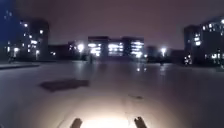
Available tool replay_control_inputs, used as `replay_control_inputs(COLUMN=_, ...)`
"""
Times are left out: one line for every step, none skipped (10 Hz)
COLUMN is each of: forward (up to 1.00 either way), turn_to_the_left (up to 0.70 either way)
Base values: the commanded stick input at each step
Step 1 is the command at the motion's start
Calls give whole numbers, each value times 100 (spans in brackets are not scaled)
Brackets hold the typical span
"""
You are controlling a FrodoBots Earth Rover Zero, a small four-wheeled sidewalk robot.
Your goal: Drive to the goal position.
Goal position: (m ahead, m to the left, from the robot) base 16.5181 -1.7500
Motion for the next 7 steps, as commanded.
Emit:
replay_control_inputs(forward=100, turn_to_the_left=0)
replay_control_inputs(forward=100, turn_to_the_left=0)
replay_control_inputs(forward=100, turn_to_the_left=0)
replay_control_inputs(forward=100, turn_to_the_left=0)
replay_control_inputs(forward=100, turn_to_the_left=0)
replay_control_inputs(forward=100, turn_to_the_left=0)
replay_control_inputs(forward=100, turn_to_the_left=0)
